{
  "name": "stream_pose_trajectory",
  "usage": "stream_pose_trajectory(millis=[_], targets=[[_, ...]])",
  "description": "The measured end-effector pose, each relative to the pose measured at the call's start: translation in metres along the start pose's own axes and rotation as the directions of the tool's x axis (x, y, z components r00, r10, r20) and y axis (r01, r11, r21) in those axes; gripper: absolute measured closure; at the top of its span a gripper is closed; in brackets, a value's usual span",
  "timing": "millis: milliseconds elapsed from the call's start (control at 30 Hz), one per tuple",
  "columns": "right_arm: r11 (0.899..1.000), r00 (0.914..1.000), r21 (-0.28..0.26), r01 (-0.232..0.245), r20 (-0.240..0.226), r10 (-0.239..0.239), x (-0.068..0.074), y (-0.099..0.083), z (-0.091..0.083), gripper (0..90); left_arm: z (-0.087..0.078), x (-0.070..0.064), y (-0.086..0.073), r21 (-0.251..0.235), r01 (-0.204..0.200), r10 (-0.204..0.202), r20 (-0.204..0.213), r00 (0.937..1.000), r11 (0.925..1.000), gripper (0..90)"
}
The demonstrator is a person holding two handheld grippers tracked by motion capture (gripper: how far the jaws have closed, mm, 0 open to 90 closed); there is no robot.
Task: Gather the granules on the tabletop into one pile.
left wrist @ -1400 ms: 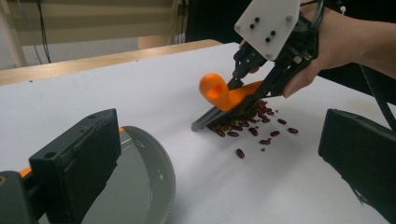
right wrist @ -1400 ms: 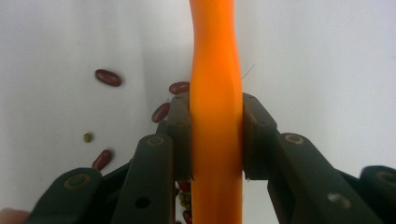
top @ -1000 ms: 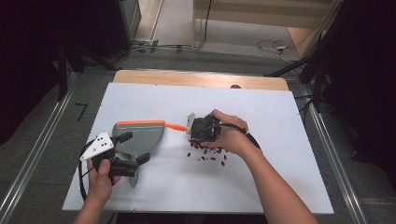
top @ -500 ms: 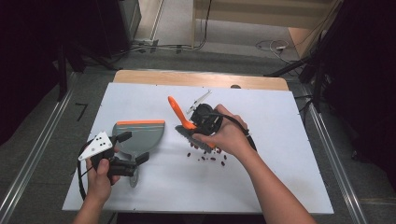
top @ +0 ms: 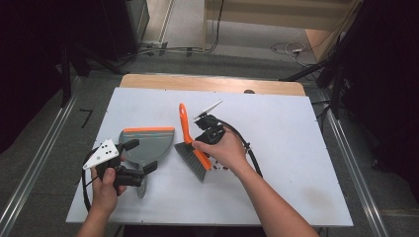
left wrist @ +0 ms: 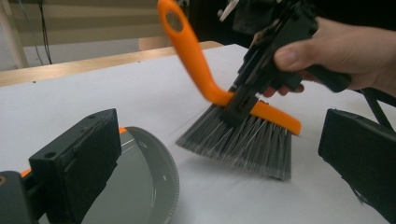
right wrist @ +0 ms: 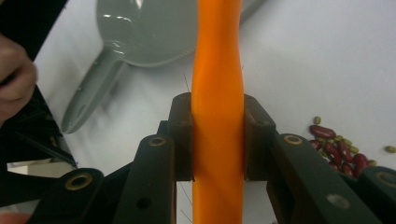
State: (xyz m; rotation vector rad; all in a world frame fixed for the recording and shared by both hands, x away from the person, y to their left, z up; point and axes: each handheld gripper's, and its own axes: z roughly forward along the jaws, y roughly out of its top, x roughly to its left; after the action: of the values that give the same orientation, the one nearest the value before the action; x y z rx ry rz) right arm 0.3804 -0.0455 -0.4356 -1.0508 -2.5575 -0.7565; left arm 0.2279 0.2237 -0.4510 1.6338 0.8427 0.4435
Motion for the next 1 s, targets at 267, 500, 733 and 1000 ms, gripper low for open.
stream_pose_trajectory(millis=[267,500,733,1000], targets=[[0.995,0.9928,-0.005,-0.102,0.062,0.103,-0.033,-0.003,0.005,68.6,0.0,0.0,0.0,-0.003,0.002,-0.002,-0.001,1.0,1.0,0.0],[0.985,0.9799,-0.036,-0.17,0.099,0.173,-0.058,-0.012,-0.005,67.7,-0.001,0.0,0.0,-0.001,0.0,0.0,0.0,1.0,1.0,0.0],[0.973,0.9661,-0.056,-0.225,0.117,0.23,-0.079,-0.021,-0.019,67.4,-0.001,0.0,0.0,-0.003,0.0,0.0,0.0,1.0,1.0,0.0],[0.963,0.9537,-0.079,-0.258,0.139,0.267,-0.096,-0.03,-0.032,67.1,0.0,0.0,-0.001,0.001,0.0,0.0,0.001,1.0,1.0,0.0]])
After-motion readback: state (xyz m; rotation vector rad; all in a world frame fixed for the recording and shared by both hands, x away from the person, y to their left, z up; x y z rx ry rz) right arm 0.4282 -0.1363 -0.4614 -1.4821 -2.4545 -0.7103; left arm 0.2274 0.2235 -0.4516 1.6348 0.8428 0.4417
